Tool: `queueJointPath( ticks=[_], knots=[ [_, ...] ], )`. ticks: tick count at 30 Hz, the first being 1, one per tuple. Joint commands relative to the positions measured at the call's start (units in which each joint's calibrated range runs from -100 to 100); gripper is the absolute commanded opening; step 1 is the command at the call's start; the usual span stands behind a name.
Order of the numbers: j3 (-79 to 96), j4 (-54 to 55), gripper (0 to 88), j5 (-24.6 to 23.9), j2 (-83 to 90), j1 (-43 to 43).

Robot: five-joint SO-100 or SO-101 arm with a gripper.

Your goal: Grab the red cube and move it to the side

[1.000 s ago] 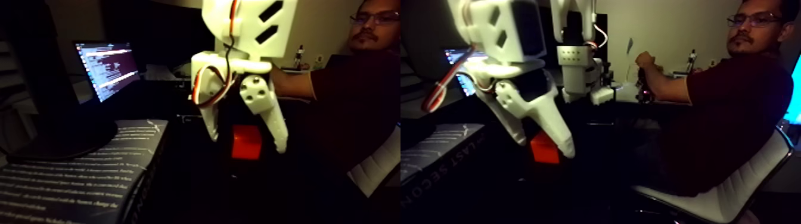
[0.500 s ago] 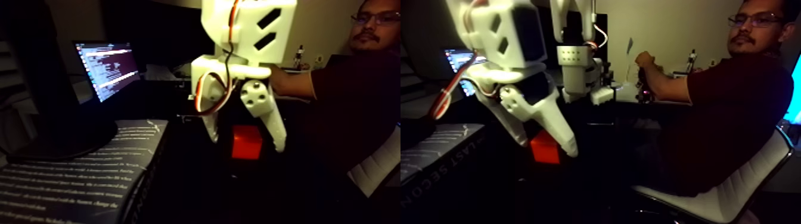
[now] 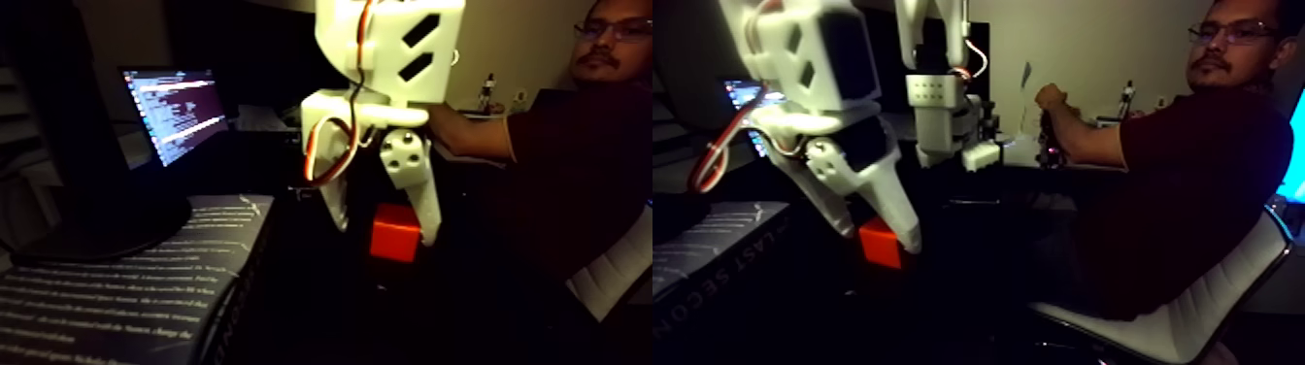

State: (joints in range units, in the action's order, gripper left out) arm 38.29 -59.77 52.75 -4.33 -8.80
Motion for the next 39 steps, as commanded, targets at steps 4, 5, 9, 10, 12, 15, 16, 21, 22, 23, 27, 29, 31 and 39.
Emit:
queueJointPath(
  ticks=[4, 5, 9, 10, 12, 15, 16, 21, 22, 23, 27, 29, 31, 39],
  knots=[
    [0.03, -3.15, 30.4, -0.07, 0.13, 0.56],
    [0.03, -3.15, 30.3, -0.07, 0.13, 0.56],
    [0.03, -3.15, 30.0, -0.07, 0.13, 0.56],
    [0.03, -3.15, 29.6, -0.07, 0.13, 0.56],
    [0.03, -3.15, 25.2, -0.07, 0.13, 0.56],
    [0.03, -3.07, 14.3, -0.12, 0.13, 0.56],
    [0.03, -3.07, 11.2, -0.12, 0.13, 0.48],
    [0.03, -3.07, 0.3, -0.18, 0.22, 0.14],
    [0.03, -3.07, 0.5, -0.18, 0.22, 0.14],
    [0.03, -3.07, 0.6, -0.18, 0.22, 0.06],
    [0.03, -3.24, 0.6, -0.18, 0.38, -0.11],
    [-0.15, -4.92, 0.6, -0.18, 0.97, -0.02],
    [-0.88, -7.29, 0.6, -0.34, 1.14, 0.48],
    [-5.96, -12.19, 0.6, -4.22, 4.0, 1.48]
  ],
)
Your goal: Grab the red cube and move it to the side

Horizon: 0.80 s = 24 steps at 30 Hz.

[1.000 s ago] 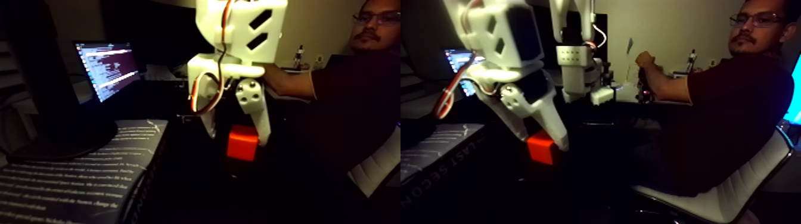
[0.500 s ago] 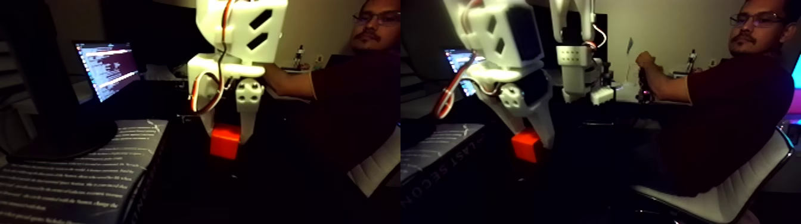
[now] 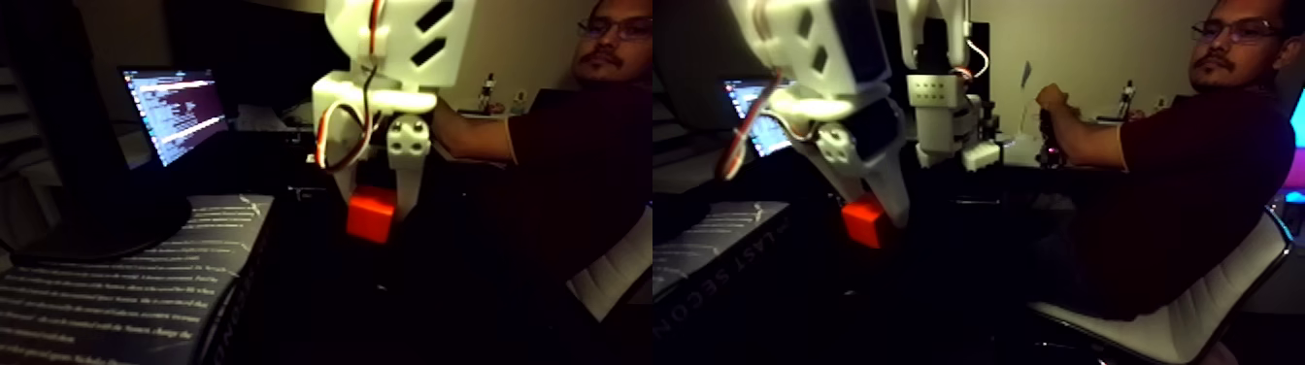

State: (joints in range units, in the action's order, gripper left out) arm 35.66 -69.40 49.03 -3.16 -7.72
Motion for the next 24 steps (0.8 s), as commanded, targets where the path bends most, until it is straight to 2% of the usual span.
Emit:
queueJointPath(
  ticks=[1, 8, 24],
  knots=[
    [-4.51, -3.66, 0.6, -0.55, 3.16, 0.39],
    [-14.12, -6.36, 0.6, -3.63, 5.42, -1.77],
    [-16.93, -8.13, 0.5, -3.68, 20.55, -16.34]
  ],
)
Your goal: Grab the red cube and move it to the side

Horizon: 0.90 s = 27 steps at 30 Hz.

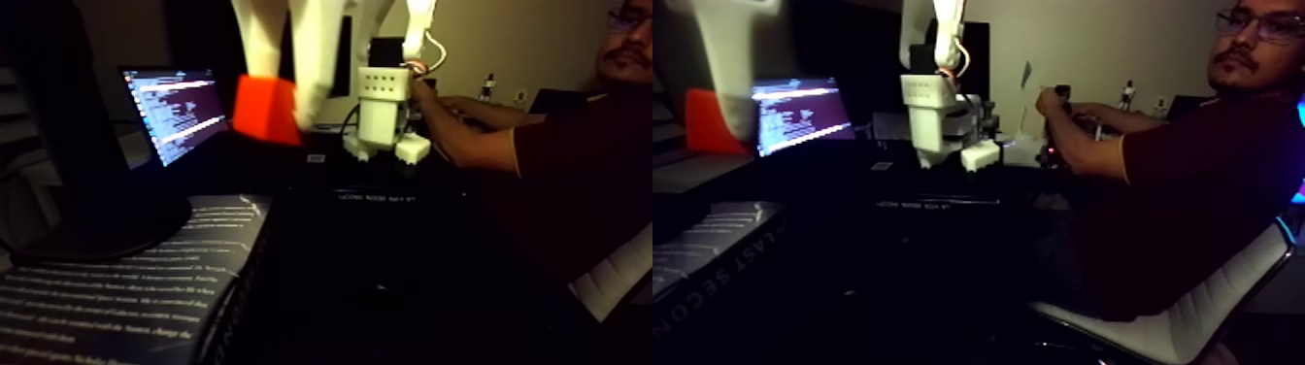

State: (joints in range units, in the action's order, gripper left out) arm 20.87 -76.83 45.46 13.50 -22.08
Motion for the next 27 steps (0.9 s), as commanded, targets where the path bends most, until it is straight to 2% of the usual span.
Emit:
queueJointPath(
  ticks=[1, 12, 18, 22, 27],
  knots=[
    [-1.96, -0.54, 0.5, -0.17, 4.56, -2.56],
    [-0.33, 0.05, 0.6, -13.34, 10.36, -4.23],
    [0.67, 0.14, 0.6, -21.21, 7.92, -4.56],
    [0.4, 2.59, 0.6, -23.75, 3.89, -4.64],
    [0.58, 7.65, 0.6, -24.29, -2.33, -4.89]
  ],
)
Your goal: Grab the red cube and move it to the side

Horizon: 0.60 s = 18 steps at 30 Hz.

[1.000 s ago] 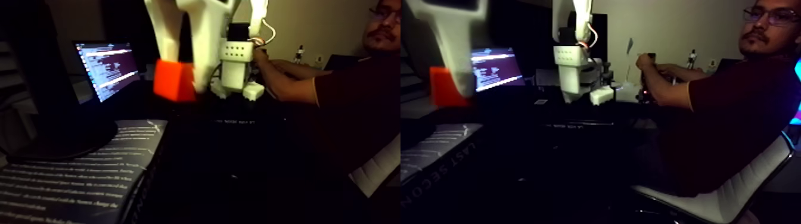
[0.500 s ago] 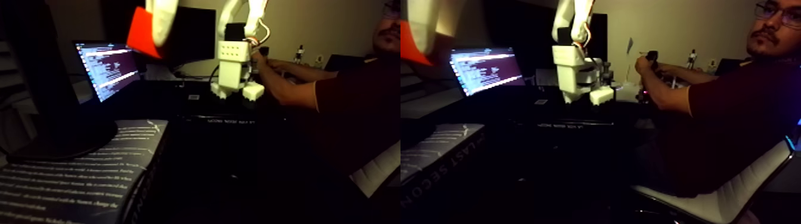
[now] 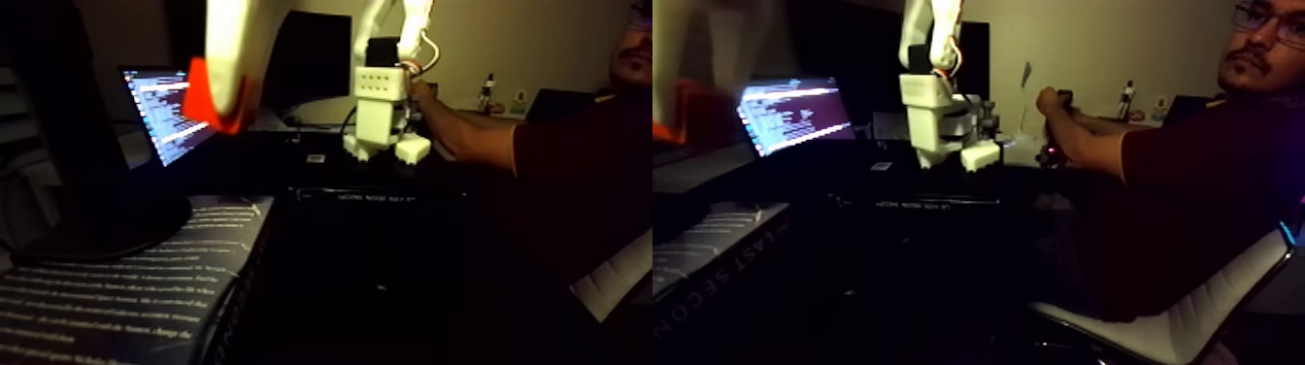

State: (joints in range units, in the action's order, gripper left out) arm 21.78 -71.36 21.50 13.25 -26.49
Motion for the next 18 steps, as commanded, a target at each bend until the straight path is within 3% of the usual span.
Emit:
queueJointPath(
  ticks=[1, 18],
  knots=[
    [-0.33, 2.95, 0.6, -0.32, -3.08, -0.66],
    [-0.33, 11.22, 0.6, 0.05, -14.76, -1.57]
  ],
)
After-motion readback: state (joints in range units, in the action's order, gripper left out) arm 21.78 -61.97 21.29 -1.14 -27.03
